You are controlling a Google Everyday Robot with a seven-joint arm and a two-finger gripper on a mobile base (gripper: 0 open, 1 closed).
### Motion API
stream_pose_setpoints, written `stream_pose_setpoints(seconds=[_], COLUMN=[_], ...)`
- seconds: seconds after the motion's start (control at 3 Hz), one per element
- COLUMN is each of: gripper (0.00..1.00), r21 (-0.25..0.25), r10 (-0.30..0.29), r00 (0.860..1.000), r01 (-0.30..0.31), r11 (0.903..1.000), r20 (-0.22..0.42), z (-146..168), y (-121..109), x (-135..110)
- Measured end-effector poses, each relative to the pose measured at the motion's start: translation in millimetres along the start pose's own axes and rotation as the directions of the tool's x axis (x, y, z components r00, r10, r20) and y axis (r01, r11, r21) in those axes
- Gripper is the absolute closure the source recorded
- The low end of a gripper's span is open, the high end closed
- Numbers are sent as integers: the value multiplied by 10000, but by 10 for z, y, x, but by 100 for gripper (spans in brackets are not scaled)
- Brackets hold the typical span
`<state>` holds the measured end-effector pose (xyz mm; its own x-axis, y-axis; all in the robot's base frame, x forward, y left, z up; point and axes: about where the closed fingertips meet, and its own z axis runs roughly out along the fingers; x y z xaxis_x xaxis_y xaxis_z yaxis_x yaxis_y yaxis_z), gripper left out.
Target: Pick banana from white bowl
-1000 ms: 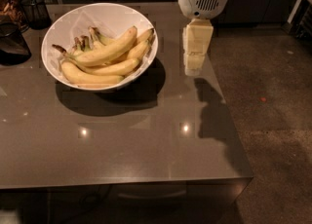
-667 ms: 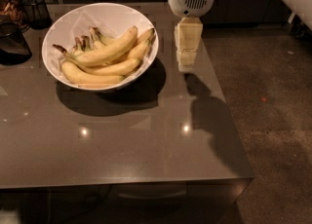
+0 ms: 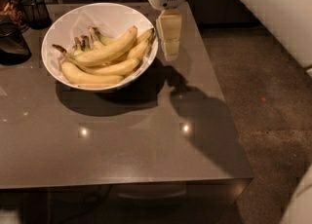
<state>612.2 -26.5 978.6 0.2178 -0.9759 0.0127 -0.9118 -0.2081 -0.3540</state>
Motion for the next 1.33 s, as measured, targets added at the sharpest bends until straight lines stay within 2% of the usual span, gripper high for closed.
stream_pose_setpoints(seconds=[0.33, 0.67, 1.33], gripper=[0, 14, 19], r21=[0, -76, -281], r10=[-719, -1270, -1762], r00=[9973, 9916, 9843], r01=[719, 1269, 1760], r11=[9974, 9919, 9840], r20=[-130, -237, -66], z=[70, 158, 292], y=[-145, -226, -375], x=[-178, -305, -596])
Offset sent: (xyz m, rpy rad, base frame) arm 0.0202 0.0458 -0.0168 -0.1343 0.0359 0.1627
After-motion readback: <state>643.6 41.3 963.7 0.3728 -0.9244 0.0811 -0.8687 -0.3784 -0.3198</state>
